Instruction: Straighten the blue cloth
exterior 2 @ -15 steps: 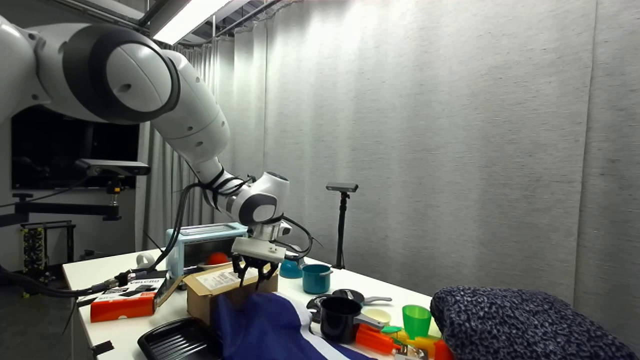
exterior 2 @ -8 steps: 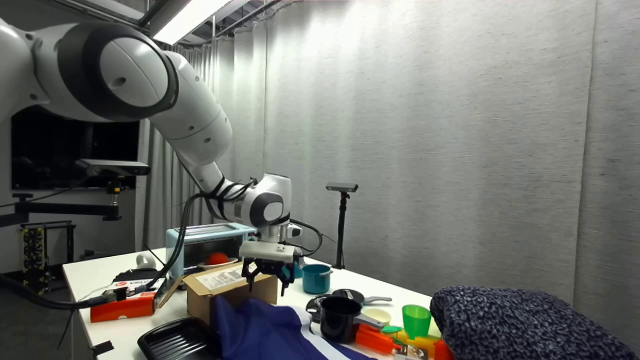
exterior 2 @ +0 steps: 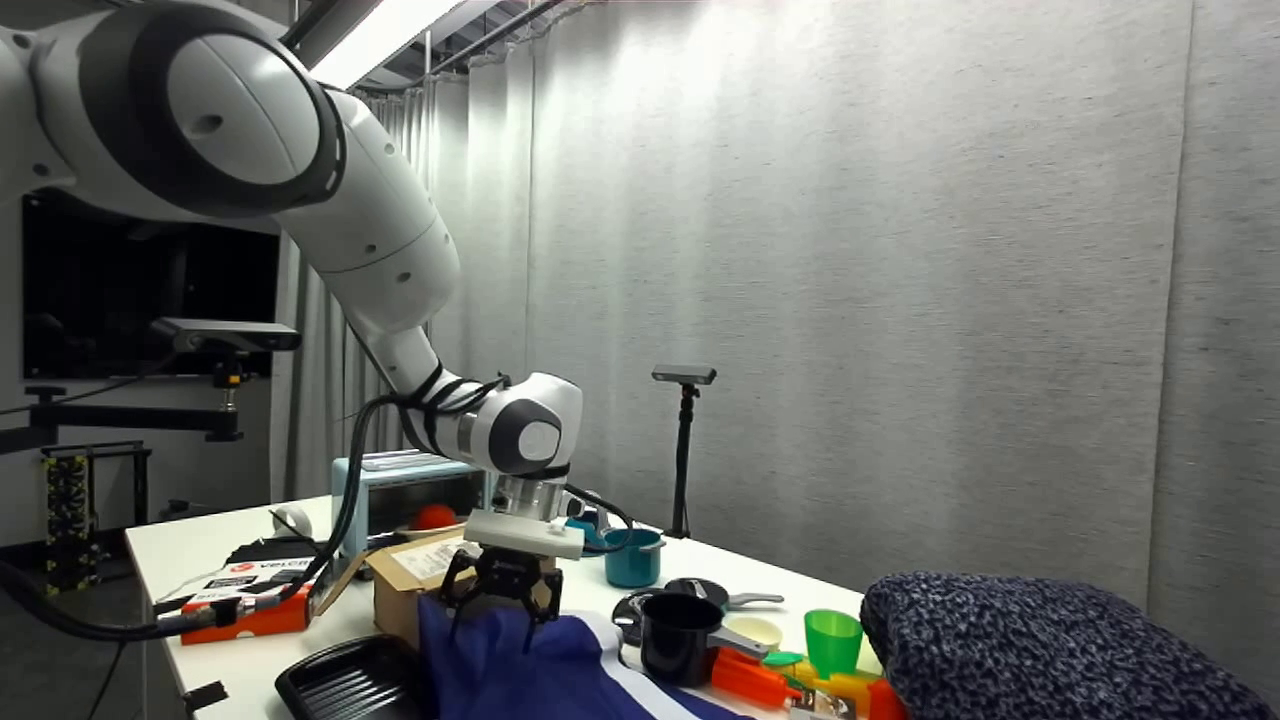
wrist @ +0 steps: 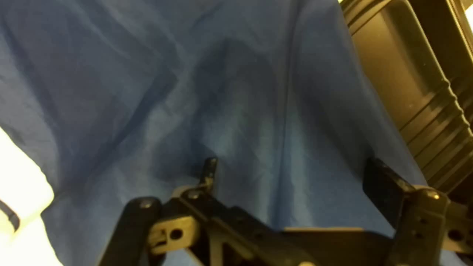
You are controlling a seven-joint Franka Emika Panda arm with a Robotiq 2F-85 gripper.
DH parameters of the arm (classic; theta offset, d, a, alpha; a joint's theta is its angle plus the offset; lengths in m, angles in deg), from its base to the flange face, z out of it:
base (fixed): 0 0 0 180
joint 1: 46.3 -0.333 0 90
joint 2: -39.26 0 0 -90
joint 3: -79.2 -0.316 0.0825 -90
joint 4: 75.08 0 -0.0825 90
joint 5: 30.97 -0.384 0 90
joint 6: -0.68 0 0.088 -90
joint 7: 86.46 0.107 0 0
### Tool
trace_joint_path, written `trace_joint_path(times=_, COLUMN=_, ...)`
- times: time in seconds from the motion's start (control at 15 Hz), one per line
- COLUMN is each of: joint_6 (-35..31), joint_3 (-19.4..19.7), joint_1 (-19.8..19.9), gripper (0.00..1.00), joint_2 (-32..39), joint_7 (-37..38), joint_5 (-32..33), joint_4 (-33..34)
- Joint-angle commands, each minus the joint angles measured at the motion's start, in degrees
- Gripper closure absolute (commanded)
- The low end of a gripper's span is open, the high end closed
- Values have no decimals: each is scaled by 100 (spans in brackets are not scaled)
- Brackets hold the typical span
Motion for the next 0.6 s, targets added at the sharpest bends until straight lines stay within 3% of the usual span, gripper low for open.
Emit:
trace_joint_path(times=0.0, joint_6=-384, joint_3=-117, joint_1=211, gripper=0, joint_2=-488, joint_7=-767, joint_5=-86, joint_4=-672)
trace_joint_path(times=0.13, joint_6=-573, joint_3=-182, joint_1=261, gripper=0, joint_2=-507, joint_7=-1154, joint_5=-275, joint_4=-815)
trace_joint_path(times=0.53, joint_6=-1081, joint_3=-318, joint_1=207, gripper=0, joint_2=-470, joint_7=-957, joint_5=-1033, joint_4=-1102)
